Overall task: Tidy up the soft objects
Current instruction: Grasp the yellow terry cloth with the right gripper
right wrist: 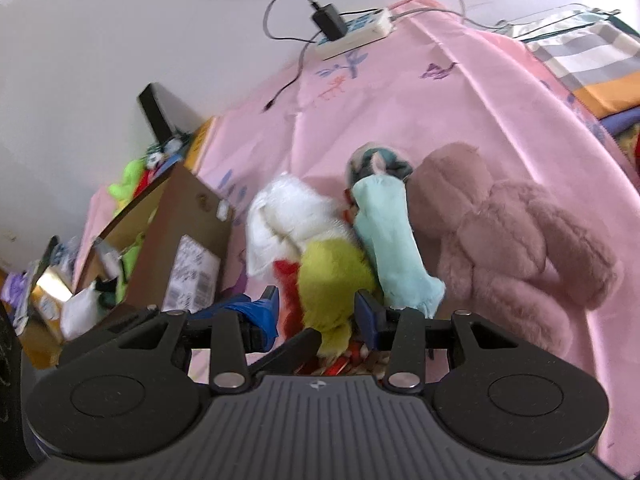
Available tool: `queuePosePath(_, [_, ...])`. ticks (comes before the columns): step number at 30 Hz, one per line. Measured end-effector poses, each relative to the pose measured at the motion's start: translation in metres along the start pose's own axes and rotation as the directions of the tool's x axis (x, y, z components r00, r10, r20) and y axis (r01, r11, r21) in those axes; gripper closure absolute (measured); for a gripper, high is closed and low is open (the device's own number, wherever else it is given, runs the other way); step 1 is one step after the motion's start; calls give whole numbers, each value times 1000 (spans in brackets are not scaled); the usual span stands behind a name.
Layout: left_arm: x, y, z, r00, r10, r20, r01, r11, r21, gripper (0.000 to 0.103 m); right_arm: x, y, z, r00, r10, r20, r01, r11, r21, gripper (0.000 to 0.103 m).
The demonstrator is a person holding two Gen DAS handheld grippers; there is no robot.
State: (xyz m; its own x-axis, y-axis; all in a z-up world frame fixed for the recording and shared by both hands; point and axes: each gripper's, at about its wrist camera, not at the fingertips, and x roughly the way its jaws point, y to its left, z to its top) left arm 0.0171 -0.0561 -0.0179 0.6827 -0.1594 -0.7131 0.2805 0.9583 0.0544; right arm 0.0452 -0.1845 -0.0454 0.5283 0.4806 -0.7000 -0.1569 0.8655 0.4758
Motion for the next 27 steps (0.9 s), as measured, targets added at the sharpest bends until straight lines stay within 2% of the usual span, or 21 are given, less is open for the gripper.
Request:
queuePosePath(3, [13,1,5,1000,-20,-5,20,1000,-2,49,9,-4,3,999,-29,-20,29,1000,11,77])
queuePosePath(6, [23,-2,9,999,-42,-16,42,999,15,61,14,-11,7,999,-14,-34,16,999,43,77])
queuePosePath(7, [26,-2,9,998,-60,-20,60,998,18,70,15,-11,7,999,-11,-32,12,999,43,77])
queuePosePath(9, [30,-3,11,996,-85,-27,86,996,16,72,17,-10,8,999,-4,-35,5,1000,23,79])
queuePosePath(18, [22,-1,10,995,-103,-14,103,995,6,79,16,-8,6,999,16,-42,-17,1000,-5,93])
queuePosePath(27, [-11,-3,13,995,-93,39,94,996,-10,80,-5,9,5,999,36,8,-35,993,-111,95])
